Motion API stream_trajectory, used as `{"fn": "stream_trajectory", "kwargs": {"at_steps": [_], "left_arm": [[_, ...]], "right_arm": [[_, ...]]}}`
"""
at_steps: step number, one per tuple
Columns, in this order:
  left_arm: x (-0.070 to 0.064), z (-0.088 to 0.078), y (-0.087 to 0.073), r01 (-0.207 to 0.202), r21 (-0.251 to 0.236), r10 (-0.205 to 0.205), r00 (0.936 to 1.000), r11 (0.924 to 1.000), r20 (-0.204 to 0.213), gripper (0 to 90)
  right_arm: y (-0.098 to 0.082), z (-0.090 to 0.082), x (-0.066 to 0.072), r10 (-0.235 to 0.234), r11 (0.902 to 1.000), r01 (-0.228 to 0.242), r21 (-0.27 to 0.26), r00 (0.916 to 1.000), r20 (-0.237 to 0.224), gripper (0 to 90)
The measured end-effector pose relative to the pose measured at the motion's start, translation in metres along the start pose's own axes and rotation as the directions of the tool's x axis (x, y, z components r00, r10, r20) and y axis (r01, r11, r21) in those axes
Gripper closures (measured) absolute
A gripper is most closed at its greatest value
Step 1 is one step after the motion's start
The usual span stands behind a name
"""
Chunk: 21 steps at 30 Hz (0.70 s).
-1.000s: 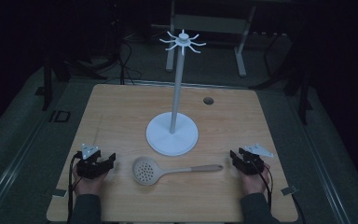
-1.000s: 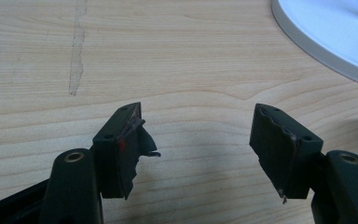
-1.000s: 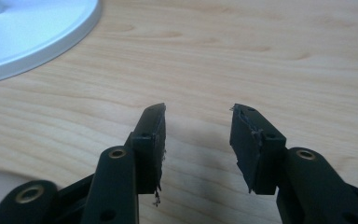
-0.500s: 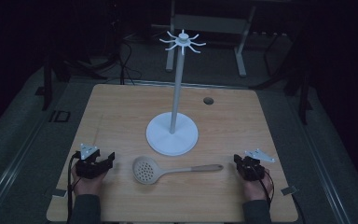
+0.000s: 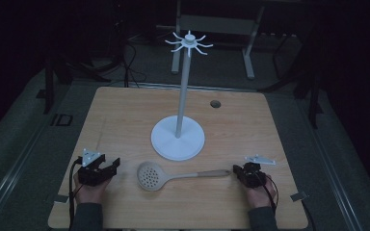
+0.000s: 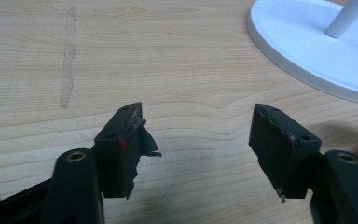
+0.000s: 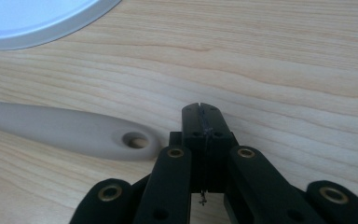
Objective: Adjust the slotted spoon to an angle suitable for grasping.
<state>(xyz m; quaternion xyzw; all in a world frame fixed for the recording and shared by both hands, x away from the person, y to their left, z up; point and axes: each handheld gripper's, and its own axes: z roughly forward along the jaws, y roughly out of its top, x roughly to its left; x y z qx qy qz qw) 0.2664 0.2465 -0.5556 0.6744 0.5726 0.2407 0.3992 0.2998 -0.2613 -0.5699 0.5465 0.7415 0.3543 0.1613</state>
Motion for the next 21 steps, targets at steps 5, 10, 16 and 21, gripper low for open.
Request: {"fn": "stream_trajectory", "kwargs": {"at_steps": [5,10,16,21], "left_arm": [[0.001,-0.004,0.001,0.015,-0.005,-0.015,0.9990,0.9999,0.043,43.9],[0.000,-0.008,0.004,0.017,-0.013,-0.016,0.9969,0.9998,0.077,45.7],[-0.005,-0.012,0.011,-0.004,-0.007,0.005,0.9902,1.0000,0.139,49.6],[-0.015,-0.016,0.018,-0.042,-0.024,0.045,0.9872,0.9988,0.153,50.6]], "right_arm": [[-0.001,0.000,0.006,0.012,0.9999,-0.012,0.006,0.9997,-0.020,90.0],[-0.002,0.000,0.009,0.018,0.9998,-0.018,0.002,0.9998,-0.008,90.0],[-0.001,0.003,0.016,0.008,1.0000,-0.008,-0.005,0.9999,-0.011,90.0],[0.000,0.008,0.028,-0.034,0.9993,0.034,-0.015,0.9991,-0.023,90.0]]}}
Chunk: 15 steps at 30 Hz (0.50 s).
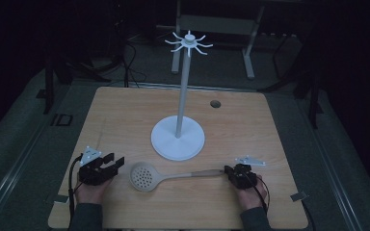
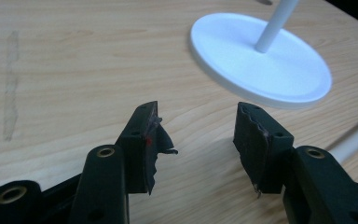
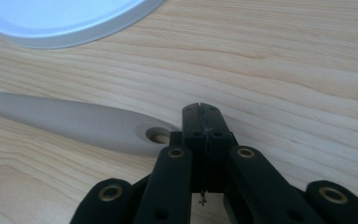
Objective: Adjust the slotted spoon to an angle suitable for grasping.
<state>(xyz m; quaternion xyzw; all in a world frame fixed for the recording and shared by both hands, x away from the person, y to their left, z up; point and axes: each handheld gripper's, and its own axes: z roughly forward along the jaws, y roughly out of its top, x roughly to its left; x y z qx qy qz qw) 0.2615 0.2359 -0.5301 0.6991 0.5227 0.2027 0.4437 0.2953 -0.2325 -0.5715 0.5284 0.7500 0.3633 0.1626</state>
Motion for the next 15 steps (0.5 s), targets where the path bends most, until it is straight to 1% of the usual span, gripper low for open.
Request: {"fn": "stream_trajectory", "kwargs": {"at_steps": [3,4,5,6,7,8,10,11,15], "left_arm": [[-0.006,-0.001,0.005,-0.019,0.000,0.019,0.9998,0.9998,0.003,50.6],[-0.007,-0.002,0.006,-0.025,0.002,0.025,0.9997,0.9997,0.000,51.1],[-0.009,-0.002,0.007,-0.032,0.006,0.032,0.9995,0.9995,-0.001,51.1],[-0.010,-0.001,0.008,-0.037,0.013,0.037,0.9993,0.9992,0.001,51.1],[-0.012,-0.001,0.009,-0.044,0.022,0.044,0.9990,0.9988,0.004,51.0],[-0.013,0.000,0.009,-0.051,0.028,0.051,0.9987,0.9983,0.006,51.0],[-0.016,0.002,0.010,-0.060,0.032,0.059,0.9981,0.9977,0.018,50.8],[-0.018,0.002,0.010,-0.067,0.035,0.067,0.9976,0.9971,0.021,50.6],[-0.024,0.002,0.013,-0.084,0.030,0.083,0.9958,0.9960,0.039,49.7]], "right_arm": [[0.001,0.003,0.007,-0.010,0.9999,0.010,-0.002,0.9998,-0.019,90.0],[0.001,0.006,0.012,-0.020,0.9998,0.020,-0.005,0.9994,-0.027,90.0],[0.001,0.006,0.012,-0.020,0.9998,0.020,-0.005,0.9994,-0.027,90.0],[0.002,0.007,0.015,-0.019,0.9998,0.019,-0.005,0.9991,-0.037,90.0],[0.002,0.008,0.017,-0.019,0.9998,0.019,-0.006,0.9988,-0.045,90.0],[0.003,0.010,0.022,-0.030,0.9995,0.030,-0.005,0.9979,-0.058,90.0],[0.003,0.011,0.024,-0.034,0.9994,0.034,-0.004,0.9974,-0.064,90.0],[0.004,0.013,0.029,-0.040,0.9992,0.040,-0.005,0.9959,-0.081,90.0],[0.004,0.016,0.036,-0.046,0.9989,0.046,-0.005,0.9937,-0.103,90.0]]}}
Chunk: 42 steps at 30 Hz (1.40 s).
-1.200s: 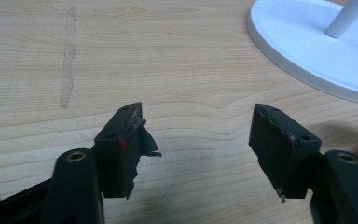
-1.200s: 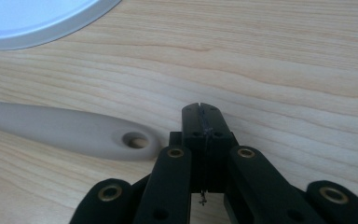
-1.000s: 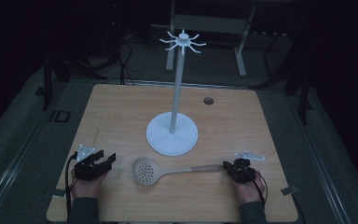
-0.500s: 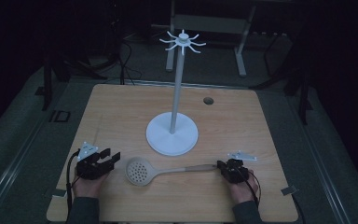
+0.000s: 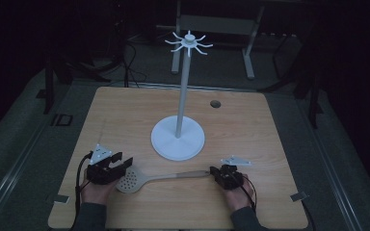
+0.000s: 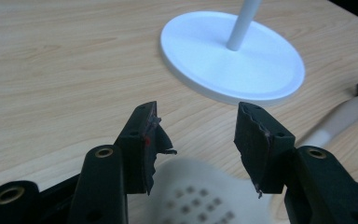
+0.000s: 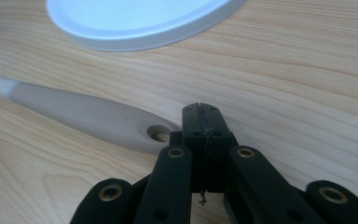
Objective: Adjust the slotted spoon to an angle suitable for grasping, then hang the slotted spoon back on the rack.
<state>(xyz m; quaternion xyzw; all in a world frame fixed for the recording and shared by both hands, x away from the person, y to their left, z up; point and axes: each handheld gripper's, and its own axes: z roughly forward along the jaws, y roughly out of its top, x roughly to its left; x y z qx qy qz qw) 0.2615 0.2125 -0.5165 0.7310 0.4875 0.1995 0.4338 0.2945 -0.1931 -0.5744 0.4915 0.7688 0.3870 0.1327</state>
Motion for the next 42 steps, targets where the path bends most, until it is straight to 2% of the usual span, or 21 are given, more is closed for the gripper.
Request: {"fn": "stream_trajectory", "kwargs": {"at_steps": [4,7,8,11,13,15,19,20,23,26,28,32,34,36,39,42], "left_arm": [[-0.004,0.000,0.003,-0.017,-0.005,0.017,0.9998,0.9998,0.006,49.4],[-0.007,0.002,0.004,-0.028,-0.003,0.028,0.9995,0.9996,0.010,48.0],[-0.007,0.003,0.004,-0.032,-0.001,0.032,0.9994,0.9995,0.011,48.0],[-0.008,0.005,0.004,-0.036,0.004,0.036,0.9992,0.9993,0.015,47.6],[-0.008,0.006,0.003,-0.033,0.006,0.033,0.9993,0.9995,0.019,47.6],[-0.008,0.007,0.003,-0.033,0.005,0.033,0.9992,0.9994,0.021,47.2],[-0.007,0.008,0.002,-0.023,0.006,0.023,0.9994,0.9997,0.026,46.9],[-0.006,0.008,0.002,-0.022,0.003,0.022,0.9994,0.9998,0.025,46.9],[-0.005,0.007,0.002,-0.012,-0.008,0.012,0.9996,0.9999,0.026,46.9],[-0.005,0.007,0.002,-0.007,-0.009,0.007,0.9996,0.9999,0.027,46.2],[-0.005,0.007,0.002,-0.008,-0.008,0.008,0.9996,0.9999,0.025,46.0],[-0.006,0.009,0.001,-0.019,-0.004,0.019,0.9994,0.9998,0.029,45.2],[-0.006,0.009,0.001,-0.022,-0.002,0.022,0.9993,0.9997,0.030,45.1],[-0.007,0.009,0.001,-0.020,-0.008,0.020,0.9992,0.9998,0.035,45.0],[-0.007,0.008,0.002,-0.018,-0.018,0.019,0.9991,0.9997,0.039,45.0],[-0.008,0.007,0.002,-0.022,-0.022,0.022,0.9988,0.9995,0.043,45.3]], "right_arm": [[0.002,0.005,0.011,-0.009,1.0000,0.009,0.004,0.9999,-0.012,90.0],[0.003,0.010,0.023,-0.046,0.9989,0.046,0.000,0.9986,-0.027,90.0],[0.003,0.010,0.023,-0.046,0.9989,0.046,0.000,0.9986,-0.027,90.0],[0.002,0.013,0.031,-0.062,0.9981,0.062,-0.002,0.9969,-0.049,90.0],[0.002,0.015,0.035,-0.065,0.9979,0.065,-0.003,0.9946,-0.081,90.0],[0.001,0.015,0.041,-0.108,0.9942,0.108,-0.006,0.9894,-0.097,90.0],[0.001,0.015,0.040,-0.112,0.9938,0.111,-0.009,0.9895,-0.092,85.9],[0.004,0.011,0.035,-0.117,0.9928,0.114,-0.035,0.9896,-0.084,83.0],[0.009,0.003,0.027,-0.142,0.9886,0.140,-0.057,0.9891,-0.038,77.0],[0.011,-0.005,0.015,-0.166,0.9828,0.170,-0.073,0.9848,0.050,70.3],[0.012,-0.010,0.005,-0.164,0.9819,0.172,-0.079,0.9818,0.096,67.0],[0.014,-0.020,-0.016,-0.145,0.9837,0.158,-0.086,0.9796,0.140,62.5],[0.014,-0.022,-0.022,-0.137,0.9843,0.151,-0.092,0.9800,0.145,61.6],[0.013,-0.027,-0.035,-0.119,0.9866,0.133,-0.095,0.9827,0.142,57.8],[0.012,-0.029,-0.042,-0.127,0.9842,0.144,-0.103,0.9804,0.150,54.4],[0.010,-0.030,-0.047,-0.139,0.9788,0.158,-0.131,0.9802,0.141,59.4]]}}
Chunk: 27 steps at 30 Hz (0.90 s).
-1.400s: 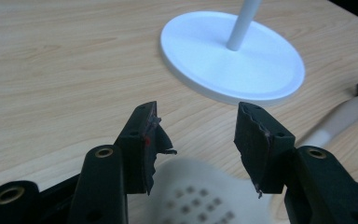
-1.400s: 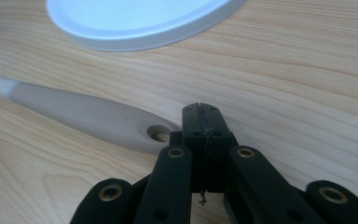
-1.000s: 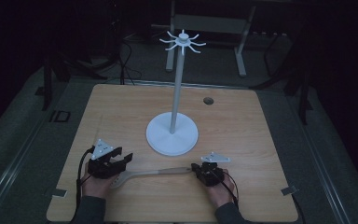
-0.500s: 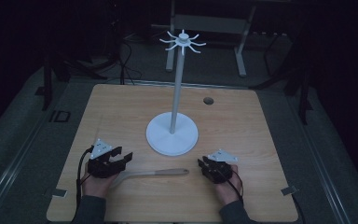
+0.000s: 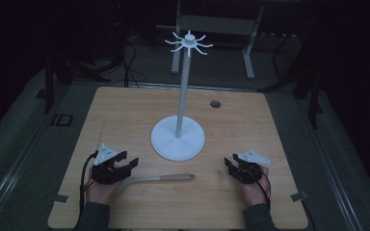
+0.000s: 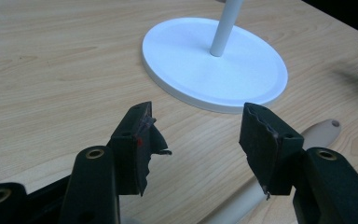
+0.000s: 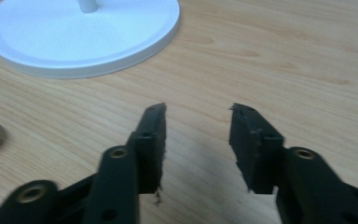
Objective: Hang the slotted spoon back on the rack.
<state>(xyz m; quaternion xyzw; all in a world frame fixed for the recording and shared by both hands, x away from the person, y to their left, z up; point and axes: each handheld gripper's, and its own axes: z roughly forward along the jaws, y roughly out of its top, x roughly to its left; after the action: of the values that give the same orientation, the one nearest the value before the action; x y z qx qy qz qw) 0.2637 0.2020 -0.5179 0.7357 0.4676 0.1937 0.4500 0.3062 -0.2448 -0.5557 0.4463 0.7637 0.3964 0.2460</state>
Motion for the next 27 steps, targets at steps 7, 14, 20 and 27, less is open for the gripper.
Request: {"fn": "stream_trajectory", "kwargs": {"at_steps": [7,14,20,27], "left_arm": [[-0.010,0.006,0.004,-0.038,0.024,0.037,0.9987,0.9990,0.033,46.0],[-0.013,0.007,0.012,-0.069,0.022,0.067,0.9944,0.9974,0.082,49.8],[-0.017,0.014,0.022,-0.122,0.054,0.114,0.9843,0.9911,0.135,53.2],[-0.018,0.023,0.033,-0.154,0.084,0.138,0.9763,0.9845,0.167,56.5]], "right_arm": [[-0.002,-0.006,-0.007,0.020,0.9980,-0.021,-0.060,0.9996,-0.021,56.2],[0.000,-0.013,-0.015,0.097,0.9902,-0.104,-0.093,0.9926,-0.072,56.0],[0.002,-0.020,-0.021,0.123,0.9824,-0.139,-0.124,0.9842,-0.127,54.2],[0.003,-0.024,-0.025,0.148,0.9784,-0.167,-0.122,0.9775,-0.150,53.2]]}}
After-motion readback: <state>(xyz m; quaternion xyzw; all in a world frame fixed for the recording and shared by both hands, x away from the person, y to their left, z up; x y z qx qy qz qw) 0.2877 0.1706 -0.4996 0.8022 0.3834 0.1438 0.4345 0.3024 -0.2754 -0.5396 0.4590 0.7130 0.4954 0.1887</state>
